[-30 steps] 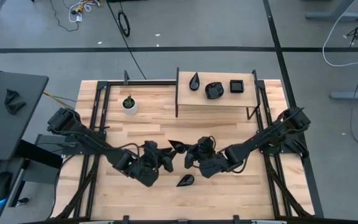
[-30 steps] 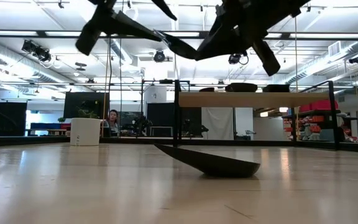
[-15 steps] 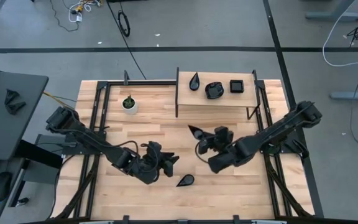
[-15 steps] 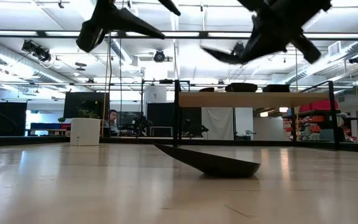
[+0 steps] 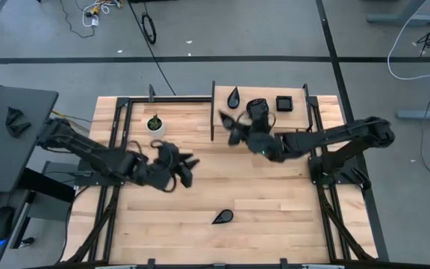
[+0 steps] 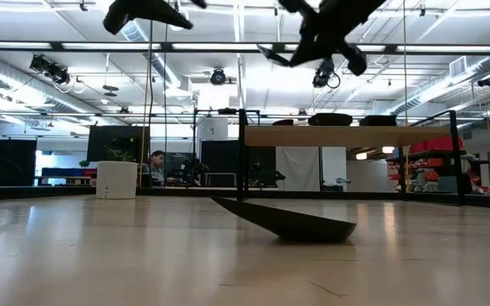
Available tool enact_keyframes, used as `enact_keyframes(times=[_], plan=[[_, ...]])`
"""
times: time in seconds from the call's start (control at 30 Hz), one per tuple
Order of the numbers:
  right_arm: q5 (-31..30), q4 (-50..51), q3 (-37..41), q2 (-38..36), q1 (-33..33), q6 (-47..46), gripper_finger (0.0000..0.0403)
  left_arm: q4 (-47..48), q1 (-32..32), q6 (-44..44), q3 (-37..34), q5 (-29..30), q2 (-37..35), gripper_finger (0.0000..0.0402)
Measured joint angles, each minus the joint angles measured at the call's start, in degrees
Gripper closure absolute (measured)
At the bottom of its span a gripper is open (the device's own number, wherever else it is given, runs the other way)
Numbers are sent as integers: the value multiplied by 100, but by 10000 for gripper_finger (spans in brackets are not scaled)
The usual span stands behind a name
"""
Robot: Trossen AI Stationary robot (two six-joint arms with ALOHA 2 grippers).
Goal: Pick & Place Mini shaped plates
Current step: Stack the drop-shaped plate on top of the drop-shaped plate on the shelf
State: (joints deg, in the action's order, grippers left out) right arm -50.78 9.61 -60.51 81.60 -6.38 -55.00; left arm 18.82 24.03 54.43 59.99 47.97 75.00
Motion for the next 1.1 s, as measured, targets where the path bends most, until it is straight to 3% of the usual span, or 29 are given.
enact_keyframes(times=[0.27, 0.5, 0.67, 0.87, 1.1], plan=[[-540, 520, -431, 180, 1125, -1203, 403, 1466, -538, -741, 0, 97, -1063, 228], [-97, 1838, -1445, 1025, 1800, -1962, 403, 1699, -1134, -2189, 2, 93, -1648, 228], [208, 3296, -2093, 1571, 1985, -3399, 403, 1755, -1658, -2891, 0, -112, -1881, 228], [738, 3280, -2203, 1799, 2100, -3728, 403, 1741, -2156, -3480, 0, -569, -1890, 228], [726, 3361, -2203, 1858, 2138, -4356, 403, 1710, -2641, -3815, 0, -986, -1875, 228]])
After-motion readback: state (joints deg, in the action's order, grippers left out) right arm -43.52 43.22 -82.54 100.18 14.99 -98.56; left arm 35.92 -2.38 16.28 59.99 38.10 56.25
